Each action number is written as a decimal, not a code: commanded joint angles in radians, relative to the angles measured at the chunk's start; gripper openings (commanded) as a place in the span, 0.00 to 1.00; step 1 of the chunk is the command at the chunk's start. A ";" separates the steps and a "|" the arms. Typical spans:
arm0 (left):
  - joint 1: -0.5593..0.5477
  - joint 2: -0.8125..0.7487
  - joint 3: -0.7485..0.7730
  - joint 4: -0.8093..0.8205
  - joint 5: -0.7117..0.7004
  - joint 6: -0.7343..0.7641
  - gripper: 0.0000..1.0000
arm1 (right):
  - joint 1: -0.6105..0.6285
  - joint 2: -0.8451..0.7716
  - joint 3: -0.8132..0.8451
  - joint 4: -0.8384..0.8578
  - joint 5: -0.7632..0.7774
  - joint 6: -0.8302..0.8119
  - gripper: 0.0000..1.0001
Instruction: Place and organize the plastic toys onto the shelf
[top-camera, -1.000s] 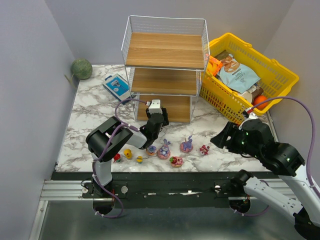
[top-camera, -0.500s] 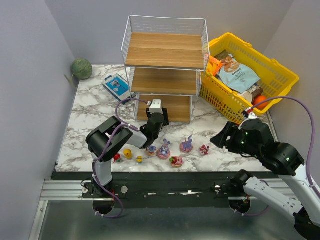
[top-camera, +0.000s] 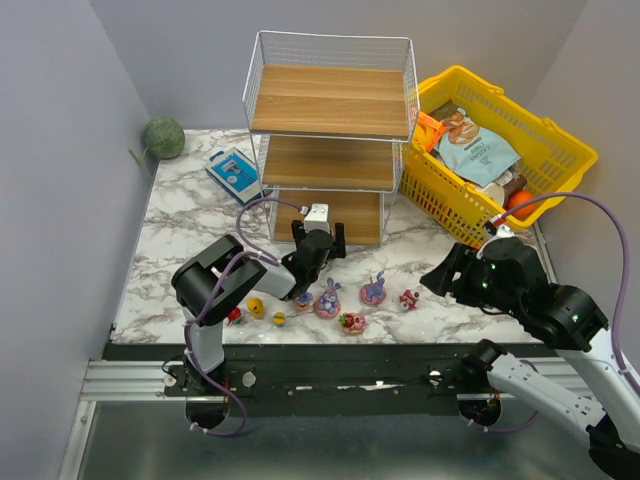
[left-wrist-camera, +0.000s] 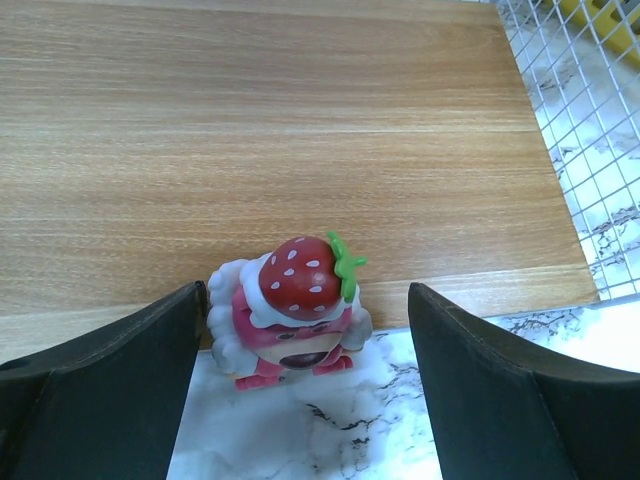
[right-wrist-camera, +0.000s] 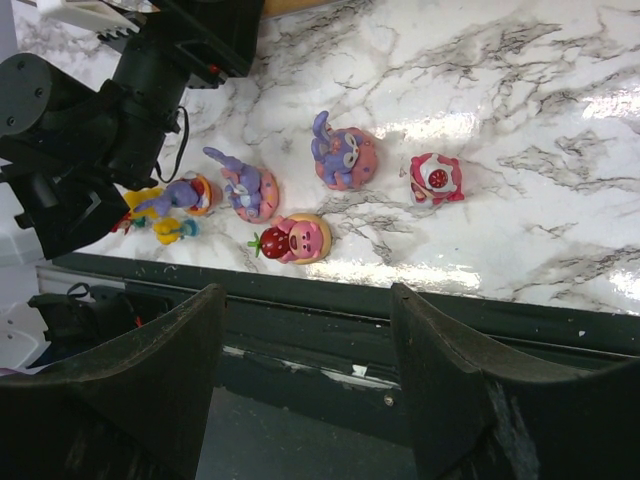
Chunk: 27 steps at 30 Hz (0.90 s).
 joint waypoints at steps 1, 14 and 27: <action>-0.002 -0.027 -0.022 -0.104 -0.004 -0.011 0.92 | 0.004 0.003 -0.009 0.015 -0.006 0.011 0.74; -0.002 -0.162 -0.019 -0.190 0.025 -0.030 0.99 | 0.004 0.014 -0.022 0.037 -0.023 0.003 0.74; -0.002 -0.378 -0.079 -0.281 0.048 -0.064 0.99 | 0.004 0.054 -0.013 0.058 -0.030 -0.005 0.74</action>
